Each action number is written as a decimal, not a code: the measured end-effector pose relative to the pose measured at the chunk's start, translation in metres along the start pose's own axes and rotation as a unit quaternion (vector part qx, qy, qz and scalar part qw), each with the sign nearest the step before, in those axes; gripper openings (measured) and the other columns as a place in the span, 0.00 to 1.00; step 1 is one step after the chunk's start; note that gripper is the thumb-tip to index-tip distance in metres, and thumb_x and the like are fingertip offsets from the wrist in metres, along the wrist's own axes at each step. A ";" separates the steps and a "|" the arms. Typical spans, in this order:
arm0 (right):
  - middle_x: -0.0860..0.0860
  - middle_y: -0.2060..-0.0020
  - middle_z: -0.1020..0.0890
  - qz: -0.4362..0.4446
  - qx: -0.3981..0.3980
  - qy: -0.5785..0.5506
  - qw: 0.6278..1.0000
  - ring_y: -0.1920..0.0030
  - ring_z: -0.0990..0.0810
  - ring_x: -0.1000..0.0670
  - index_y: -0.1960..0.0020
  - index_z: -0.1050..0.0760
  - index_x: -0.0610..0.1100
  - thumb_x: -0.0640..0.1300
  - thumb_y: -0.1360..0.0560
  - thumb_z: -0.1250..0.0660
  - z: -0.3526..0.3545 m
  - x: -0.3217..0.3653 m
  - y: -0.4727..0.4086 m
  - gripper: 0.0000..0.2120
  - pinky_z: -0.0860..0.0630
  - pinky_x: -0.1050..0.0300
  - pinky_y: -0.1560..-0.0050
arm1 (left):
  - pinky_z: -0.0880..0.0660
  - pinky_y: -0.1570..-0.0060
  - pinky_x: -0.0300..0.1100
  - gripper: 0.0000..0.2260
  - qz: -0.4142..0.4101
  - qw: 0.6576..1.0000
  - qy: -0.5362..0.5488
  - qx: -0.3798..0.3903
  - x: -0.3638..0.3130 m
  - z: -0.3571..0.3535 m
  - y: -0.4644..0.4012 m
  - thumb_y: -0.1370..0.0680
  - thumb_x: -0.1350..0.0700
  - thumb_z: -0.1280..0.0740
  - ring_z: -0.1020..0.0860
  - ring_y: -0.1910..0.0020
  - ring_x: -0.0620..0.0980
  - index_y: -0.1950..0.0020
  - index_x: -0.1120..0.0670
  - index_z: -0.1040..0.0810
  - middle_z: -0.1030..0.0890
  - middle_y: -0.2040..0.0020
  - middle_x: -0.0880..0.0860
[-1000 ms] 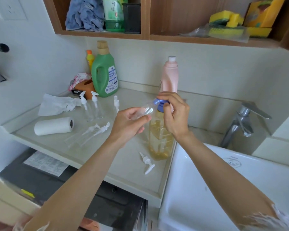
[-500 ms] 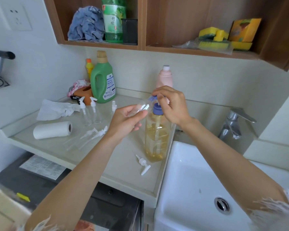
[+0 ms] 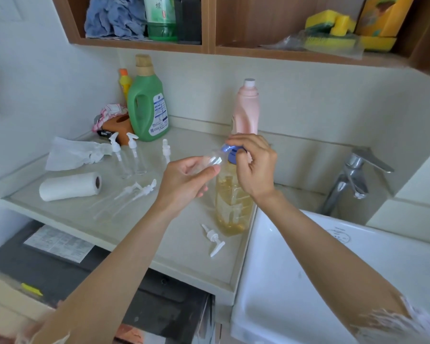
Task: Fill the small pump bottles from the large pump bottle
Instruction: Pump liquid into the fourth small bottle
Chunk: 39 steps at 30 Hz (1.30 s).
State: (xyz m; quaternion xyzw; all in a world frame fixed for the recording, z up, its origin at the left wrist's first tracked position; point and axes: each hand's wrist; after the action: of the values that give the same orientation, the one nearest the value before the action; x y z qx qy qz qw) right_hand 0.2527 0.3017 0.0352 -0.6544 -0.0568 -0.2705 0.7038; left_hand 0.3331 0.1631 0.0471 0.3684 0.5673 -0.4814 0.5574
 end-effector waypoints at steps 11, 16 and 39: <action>0.47 0.58 0.16 -0.107 0.065 -0.080 0.989 0.56 0.19 0.55 0.55 0.17 0.38 0.43 0.29 0.44 0.022 0.019 -0.029 0.18 0.25 0.65 0.52 | 0.34 0.77 0.32 0.06 -0.014 1.000 0.001 0.006 -0.020 0.002 0.003 0.26 0.55 0.28 0.26 0.74 0.45 0.50 0.52 0.19 0.24 0.70 0.47; 0.50 0.53 0.18 -0.067 0.088 -0.040 0.993 0.50 0.21 0.57 0.50 0.17 0.37 0.44 0.27 0.43 0.019 0.014 -0.025 0.18 0.28 0.69 0.45 | 0.32 0.76 0.33 0.09 -0.003 1.000 0.007 -0.011 -0.018 0.001 -0.001 0.27 0.55 0.27 0.25 0.74 0.45 0.50 0.54 0.24 0.20 0.61 0.49; 0.55 0.59 0.18 -0.054 0.094 -0.038 0.993 0.55 0.21 0.58 0.55 0.17 0.38 0.43 0.27 0.45 0.023 0.012 -0.034 0.18 0.27 0.68 0.52 | 0.30 0.76 0.35 0.09 0.013 1.000 0.015 0.013 -0.014 0.004 -0.006 0.26 0.53 0.28 0.24 0.73 0.49 0.52 0.56 0.25 0.17 0.51 0.61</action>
State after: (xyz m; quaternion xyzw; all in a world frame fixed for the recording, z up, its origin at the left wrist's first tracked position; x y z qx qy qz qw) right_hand 0.2536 0.3197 0.0742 -0.5914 -0.1438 -0.2768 0.7436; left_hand 0.3302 0.1599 0.0617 0.3899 0.5645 -0.4760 0.5502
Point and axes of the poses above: each hand's wrist, its own y-axis away from the middle knuckle, its own z-axis out of the back of the hand, x = y × z
